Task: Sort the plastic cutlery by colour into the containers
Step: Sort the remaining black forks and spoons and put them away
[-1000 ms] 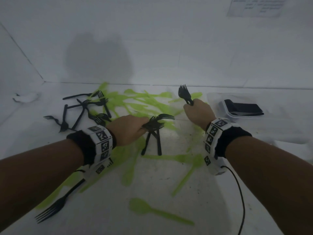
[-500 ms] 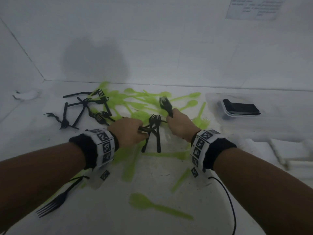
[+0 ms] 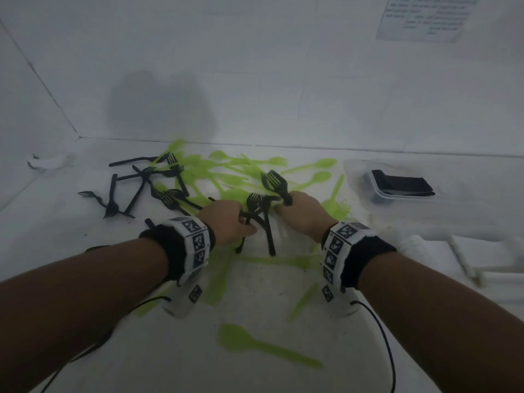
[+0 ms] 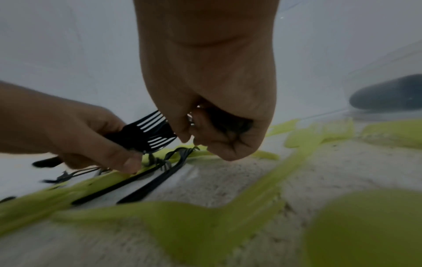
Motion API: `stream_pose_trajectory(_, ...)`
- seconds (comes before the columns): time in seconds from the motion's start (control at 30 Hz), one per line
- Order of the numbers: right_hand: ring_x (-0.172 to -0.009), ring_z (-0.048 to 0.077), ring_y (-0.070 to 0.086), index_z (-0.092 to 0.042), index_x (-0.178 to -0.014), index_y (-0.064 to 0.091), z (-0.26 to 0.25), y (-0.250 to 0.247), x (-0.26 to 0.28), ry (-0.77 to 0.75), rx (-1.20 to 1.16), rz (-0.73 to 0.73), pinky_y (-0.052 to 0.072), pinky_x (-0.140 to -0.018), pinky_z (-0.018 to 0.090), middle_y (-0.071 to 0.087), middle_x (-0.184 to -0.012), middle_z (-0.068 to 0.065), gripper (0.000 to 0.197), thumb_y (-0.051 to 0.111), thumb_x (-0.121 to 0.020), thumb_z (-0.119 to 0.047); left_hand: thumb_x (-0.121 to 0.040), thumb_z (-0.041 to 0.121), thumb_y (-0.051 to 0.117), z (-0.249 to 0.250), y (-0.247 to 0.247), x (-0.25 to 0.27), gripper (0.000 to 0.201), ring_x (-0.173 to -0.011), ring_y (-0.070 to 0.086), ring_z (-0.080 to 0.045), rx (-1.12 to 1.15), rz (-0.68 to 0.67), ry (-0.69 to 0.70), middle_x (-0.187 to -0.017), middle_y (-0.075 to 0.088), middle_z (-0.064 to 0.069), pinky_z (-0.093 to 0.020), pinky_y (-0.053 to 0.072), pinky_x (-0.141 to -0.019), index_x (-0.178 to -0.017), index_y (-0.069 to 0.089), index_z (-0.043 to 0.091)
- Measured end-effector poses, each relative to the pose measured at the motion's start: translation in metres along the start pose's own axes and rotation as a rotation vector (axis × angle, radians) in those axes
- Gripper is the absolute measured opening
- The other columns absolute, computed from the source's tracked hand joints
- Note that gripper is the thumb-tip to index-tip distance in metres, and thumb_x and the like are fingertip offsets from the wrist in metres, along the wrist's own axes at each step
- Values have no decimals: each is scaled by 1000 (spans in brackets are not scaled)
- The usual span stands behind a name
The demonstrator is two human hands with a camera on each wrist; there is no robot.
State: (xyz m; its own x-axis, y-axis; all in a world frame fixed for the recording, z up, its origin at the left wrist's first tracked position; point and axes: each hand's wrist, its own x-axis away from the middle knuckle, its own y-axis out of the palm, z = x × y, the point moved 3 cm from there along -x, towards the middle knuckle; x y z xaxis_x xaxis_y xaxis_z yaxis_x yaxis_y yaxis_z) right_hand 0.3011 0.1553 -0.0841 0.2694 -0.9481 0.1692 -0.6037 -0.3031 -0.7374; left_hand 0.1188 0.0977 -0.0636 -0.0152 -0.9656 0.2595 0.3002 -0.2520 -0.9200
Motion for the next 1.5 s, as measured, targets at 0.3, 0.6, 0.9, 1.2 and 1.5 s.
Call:
stream_pose_trajectory(0.3, -73, 21, 61, -13, -75, 62, -1, 14, -2, 24, 150, -63, 42, -58, 29, 64, -76, 3, 29, 64, -92, -37, -93, 26, 64, 4, 1, -2, 19, -70, 56, -21, 18, -51, -40, -76, 56, -4, -28, 35, -53, -86, 63, 9)
stream_pose_trajectory(0.6, -71, 22, 57, -10, -78, 54, 0, 15, -2, 125, 112, -46, 39, -56, 29, 57, -76, 5, 29, 57, -95, -34, -98, 30, 61, -5, -30, 18, 23, -65, 53, -17, 261, -80, 9, -82, 64, -4, -28, 40, -60, -93, 57, 8)
stream_pose_trajectory(0.9, -60, 19, 54, -15, -69, 52, -10, 11, 1, 86, 122, -28, 39, -54, 28, 54, -66, 1, 34, 65, -89, -38, -104, 38, 53, -37, -37, 33, 20, -85, 57, -11, 31, -79, 119, -100, 63, 5, -28, 44, -71, -115, 57, 22)
stream_pose_trajectory(1.2, -74, 22, 60, -16, -103, 55, -57, 23, -3, -107, -226, 36, 49, -62, 34, 62, -89, 5, 22, 65, -90, -30, -104, 17, 41, -75, -36, 62, 30, -88, 57, -13, -279, -12, 323, -96, 61, 7, -29, 46, -75, -128, 56, 25)
stream_pose_trajectory(1.5, -84, 25, 59, -24, -109, 64, -114, 61, -19, -478, 389, -317, 46, -66, 31, 58, -84, -4, 23, 72, -87, -19, -105, 15, 37, -99, -37, 98, 41, -88, 47, -22, -737, 12, 409, -112, 54, -2, -33, 40, -79, -144, 36, 28)
